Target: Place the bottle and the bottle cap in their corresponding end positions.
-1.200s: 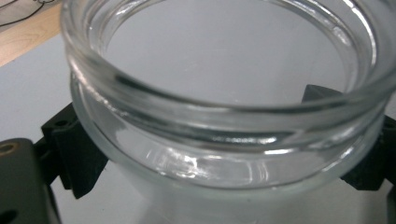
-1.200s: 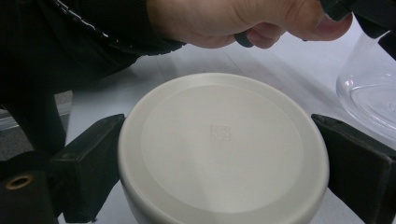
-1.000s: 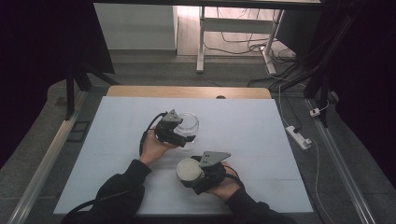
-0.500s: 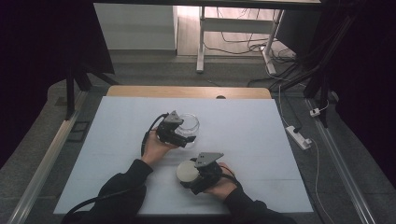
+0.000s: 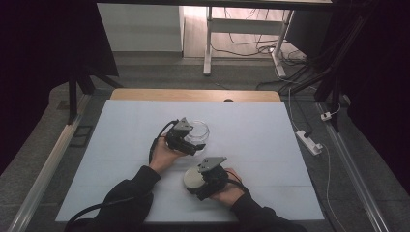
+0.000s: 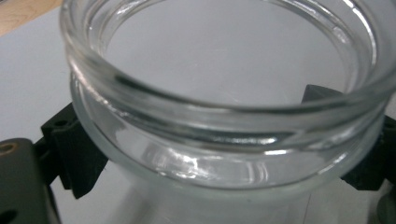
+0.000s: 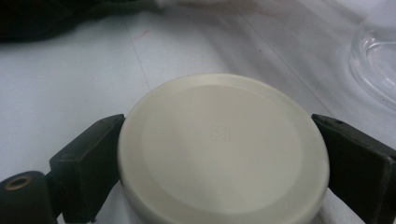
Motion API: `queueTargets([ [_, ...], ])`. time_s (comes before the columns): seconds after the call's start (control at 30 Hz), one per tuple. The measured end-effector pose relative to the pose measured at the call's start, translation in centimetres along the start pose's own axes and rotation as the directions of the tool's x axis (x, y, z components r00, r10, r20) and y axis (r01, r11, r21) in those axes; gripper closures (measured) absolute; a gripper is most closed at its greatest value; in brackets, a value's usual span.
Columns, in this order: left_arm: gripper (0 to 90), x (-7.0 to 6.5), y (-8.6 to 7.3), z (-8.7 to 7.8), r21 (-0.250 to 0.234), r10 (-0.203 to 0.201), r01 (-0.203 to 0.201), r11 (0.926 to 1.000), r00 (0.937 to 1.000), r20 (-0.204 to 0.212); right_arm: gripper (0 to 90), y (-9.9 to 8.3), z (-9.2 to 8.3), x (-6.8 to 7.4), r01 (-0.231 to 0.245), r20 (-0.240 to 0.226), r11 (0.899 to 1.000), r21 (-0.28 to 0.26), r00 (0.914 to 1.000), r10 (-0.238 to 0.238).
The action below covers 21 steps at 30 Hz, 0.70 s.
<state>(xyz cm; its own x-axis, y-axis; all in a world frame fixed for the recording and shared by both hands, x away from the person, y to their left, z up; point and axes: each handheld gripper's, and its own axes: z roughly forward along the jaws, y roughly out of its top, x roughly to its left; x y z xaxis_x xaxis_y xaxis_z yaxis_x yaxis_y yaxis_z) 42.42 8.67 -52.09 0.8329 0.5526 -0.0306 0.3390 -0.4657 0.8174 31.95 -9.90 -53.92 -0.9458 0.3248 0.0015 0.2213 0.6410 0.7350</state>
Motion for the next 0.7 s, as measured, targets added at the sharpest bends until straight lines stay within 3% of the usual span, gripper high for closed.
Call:
queueTargets([
  [0.17, 7.5, -0.07, -0.07, 0.01, 0.001, 0.018, -0.017, 0.9998, 0.9998, -0.002, 6.8, 0.05, 0.18, -0.05, -0.007, 0.011, 1.000, 0.015, 0.9999, 0.007],
  [0.3, 7.2, 0.08, -0.13, -0.02, 0.002, 0.008, -0.008, 1.0000, 1.0000, 0.006, 6.6, 0.10, 0.23, 0.04, -0.007, 0.017, 1.000, 0.024, 0.9998, 0.007],
  [0.5, 6.5, -0.18, 0.05, 0.01, 0.011, 0.015, -0.015, 0.9998, 0.9997, -0.017, 4.5, 0.07, 0.13, -0.07, -0.016, 0.013, 1.000, 0.013, 0.9998, 0.016],
  [0.7, 2.6, 0.14, -0.01, -0.30, -0.018, -0.014, 0.014, 0.9997, 0.9996, 0.026, 2.1, 0.02, -0.05, -0.31, -0.035, -0.002, 0.999, -0.005, 0.9994, 0.035],
])
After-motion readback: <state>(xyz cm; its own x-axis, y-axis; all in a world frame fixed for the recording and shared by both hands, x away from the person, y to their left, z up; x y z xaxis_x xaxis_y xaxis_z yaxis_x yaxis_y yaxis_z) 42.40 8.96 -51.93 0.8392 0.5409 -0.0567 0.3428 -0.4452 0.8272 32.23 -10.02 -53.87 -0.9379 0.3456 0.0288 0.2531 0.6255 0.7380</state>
